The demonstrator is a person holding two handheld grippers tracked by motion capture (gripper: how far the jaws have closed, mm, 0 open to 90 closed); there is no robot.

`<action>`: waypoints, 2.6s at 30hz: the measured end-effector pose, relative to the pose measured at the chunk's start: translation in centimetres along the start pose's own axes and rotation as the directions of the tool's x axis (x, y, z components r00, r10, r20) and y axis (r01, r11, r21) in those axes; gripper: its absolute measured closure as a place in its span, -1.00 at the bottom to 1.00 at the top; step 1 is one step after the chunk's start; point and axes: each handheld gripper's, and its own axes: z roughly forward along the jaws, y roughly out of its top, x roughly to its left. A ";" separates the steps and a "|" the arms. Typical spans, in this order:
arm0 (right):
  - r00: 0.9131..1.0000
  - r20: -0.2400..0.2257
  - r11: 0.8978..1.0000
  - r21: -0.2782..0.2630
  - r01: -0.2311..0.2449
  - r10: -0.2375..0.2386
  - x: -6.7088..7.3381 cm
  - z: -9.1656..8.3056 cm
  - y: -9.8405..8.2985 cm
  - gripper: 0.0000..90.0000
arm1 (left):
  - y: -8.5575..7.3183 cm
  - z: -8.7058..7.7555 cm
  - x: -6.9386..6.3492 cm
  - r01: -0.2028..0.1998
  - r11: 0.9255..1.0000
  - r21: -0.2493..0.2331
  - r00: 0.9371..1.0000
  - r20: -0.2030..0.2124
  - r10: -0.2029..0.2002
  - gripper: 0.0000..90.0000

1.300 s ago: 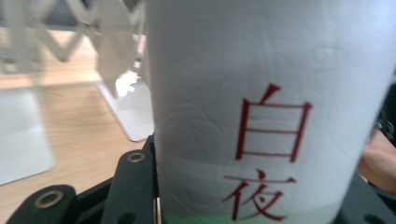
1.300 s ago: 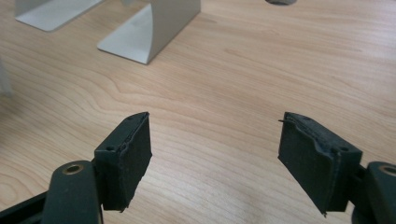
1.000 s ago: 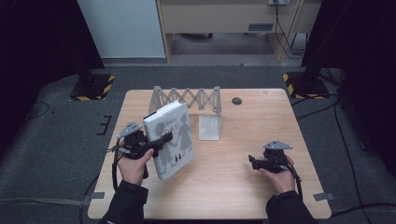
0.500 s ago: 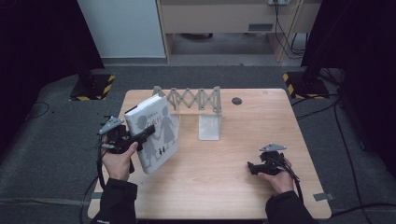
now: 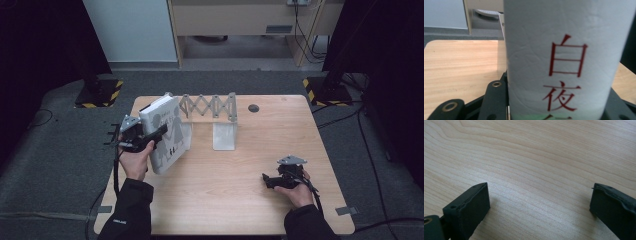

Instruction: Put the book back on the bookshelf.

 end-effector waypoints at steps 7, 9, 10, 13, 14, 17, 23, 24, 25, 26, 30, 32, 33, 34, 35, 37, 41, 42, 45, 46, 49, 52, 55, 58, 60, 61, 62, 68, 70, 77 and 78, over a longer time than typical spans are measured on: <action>1.000 -0.003 1.000 0.002 -0.001 0.001 0.0 0.0 0.0 -0.93 | 0.8 2.1 0.4 -0.019 1.000 -0.023 0.999 -0.038 0.018 0.18; 1.000 -0.003 1.000 0.002 -0.001 0.001 0.0 0.0 0.0 -0.93 | 0.9 2.7 0.3 -0.022 0.999 -0.032 0.999 -0.050 0.020 0.18; 1.000 -0.003 1.000 0.002 0.000 0.000 0.0 0.0 0.0 -0.93 | 0.8 2.9 0.2 -0.028 0.999 -0.041 0.998 -0.060 0.025 0.18; 1.000 -0.006 1.000 0.003 0.006 -0.006 0.0 0.0 0.0 -0.93 | 0.4 3.8 0.1 -0.043 0.998 -0.046 0.995 -0.090 0.039 0.18; 1.000 -0.007 1.000 0.003 0.009 -0.009 0.0 0.0 0.0 -0.93 | 0.3 4.0 0.2 -0.038 0.998 -0.044 0.995 -0.094 0.034 0.18; 1.000 -0.011 1.000 0.003 0.009 -0.009 0.1 0.0 0.0 -0.93 | -0.4 4.6 0.3 -0.035 0.999 -0.027 0.995 -0.092 0.033 0.18; 1.000 -0.009 1.000 0.002 0.012 -0.012 0.1 0.0 0.0 -0.93 | -1.4 4.9 -0.1 -0.067 0.998 -0.020 0.993 -0.096 0.065 0.17; 1.000 -0.010 1.000 0.002 0.010 -0.010 0.1 0.0 0.0 -0.93 | -1.4 4.8 -0.1 -0.065 0.998 -0.016 0.993 -0.097 0.064 0.17; 1.000 -0.010 1.000 0.002 0.009 -0.009 0.1 0.0 0.0 -0.93 | -1.4 4.6 0.0 -0.063 0.998 -0.003 0.993 -0.098 0.063 0.17; 1.000 -0.011 1.000 0.002 0.009 -0.009 0.1 0.0 0.0 -0.93 | -1.5 4.5 0.0 -0.056 0.998 0.000 0.994 -0.095 0.056 0.16; 1.000 -0.011 1.000 0.003 0.008 -0.008 0.1 0.0 0.0 -0.93 | -2.5 3.3 0.0 -0.072 0.997 0.031 0.994 -0.083 0.074 0.16; 1.000 -0.011 1.000 0.002 0.010 -0.010 0.1 0.0 0.0 -0.93 | -3.2 2.7 -0.2 -0.088 0.995 0.035 0.993 -0.081 0.091 0.16; 1.000 -0.010 1.000 0.002 0.010 -0.010 0.1 0.0 0.0 -0.93 | -3.6 2.4 -0.2 -0.091 0.995 0.035 0.992 -0.083 0.094 0.16; 1.000 -0.010 1.000 0.002 0.010 -0.010 0.1 0.0 0.0 -0.93 | -3.8 2.2 -0.1 -0.088 0.995 0.039 0.993 -0.081 0.091 0.16; 1.000 -0.010 1.000 0.002 0.009 -0.009 0.1 0.0 0.0 -0.93 | -4.1 1.9 0.0 -0.082 0.996 0.035 0.993 -0.081 0.085 0.16; 1.000 -0.012 1.000 0.003 0.007 -0.007 0.2 0.0 0.0 -0.93 | -4.8 1.6 0.2 -0.077 0.997 0.015 0.994 -0.080 0.078 0.15; 1.000 -0.011 1.000 0.003 0.009 -0.009 0.2 0.0 0.0 -0.94 | -6.0 1.3 0.2 -0.075 0.997 -0.026 0.993 -0.090 0.072 0.15; 1.000 -0.011 1.000 0.004 0.007 -0.007 0.2 0.0 0.0 -0.94 | -6.1 1.2 0.1 -0.073 0.997 -0.026 0.994 -0.089 0.071 0.16; 1.000 -0.009 1.000 0.001 0.008 -0.008 0.2 0.0 0.0 -0.94 | -6.5 1.2 0.0 -0.078 0.996 -0.040 0.993 -0.093 0.074 0.15; 1.000 -0.010 1.000 0.001 0.006 -0.006 0.2 0.0 0.0 -0.94 | -6.5 1.2 0.0 -0.082 0.996 -0.041 0.993 -0.092 0.078 0.15; 1.000 -0.011 1.000 0.001 0.008 -0.008 0.2 0.0 0.0 -0.94 | -6.7 1.2 -0.4 -0.099 0.994 -0.052 0.991 -0.091 0.094 0.15; 1.000 -0.008 1.000 0.000 0.010 -0.010 0.2 0.1 0.0 -0.94 | -7.0 1.3 -0.8 -0.121 0.990 -0.066 0.989 -0.097 0.114 0.14; 1.000 -0.010 1.000 0.002 0.010 -0.010 0.2 0.0 0.0 -0.94 | -7.0 1.6 -0.9 -0.123 0.990 -0.075 0.988 -0.101 0.115 0.14; 1.000 -0.011 1.000 0.004 0.008 -0.008 0.2 0.1 0.1 -0.94 | -7.1 2.3 -1.3 -0.118 0.988 -0.101 0.986 -0.129 0.105 0.15; 1.000 -0.013 1.000 0.005 0.011 -0.011 0.2 0.1 0.1 -0.95 | -7.1 2.9 -1.5 -0.136 0.984 -0.112 0.984 -0.129 0.121 0.15; 1.000 -0.013 1.000 0.005 0.011 -0.011 0.2 0.1 0.1 -0.95 | -7.1 3.1 -1.6 -0.142 0.983 -0.114 0.983 -0.131 0.127 0.15; 1.000 -0.013 1.000 0.005 0.011 -0.011 0.2 0.1 0.1 -0.95 | -7.0 3.4 -1.7 -0.142 0.983 -0.115 0.983 -0.131 0.127 0.15; 1.000 -0.013 1.000 0.005 0.011 -0.011 0.2 0.1 0.1 -0.95 | -6.6 4.7 -1.3 -0.106 0.985 -0.139 0.986 -0.144 0.085 0.14; 1.000 -0.013 1.000 0.005 0.012 -0.011 0.2 0.1 0.1 -0.95 | -6.7 5.0 -1.0 -0.101 0.982 -0.157 0.987 -0.140 0.079 0.14; 1.000 -0.015 1.000 0.005 0.013 -0.013 0.2 0.1 0.1 -0.95 | -6.8 4.9 -1.0 -0.103 0.983 -0.152 0.988 -0.130 0.084 0.12; 1.000 -0.015 1.000 0.005 0.013 -0.013 0.2 0.1 0.1 -0.95 | -6.9 4.8 -1.1 -0.110 0.984 -0.141 0.987 -0.129 0.092 0.11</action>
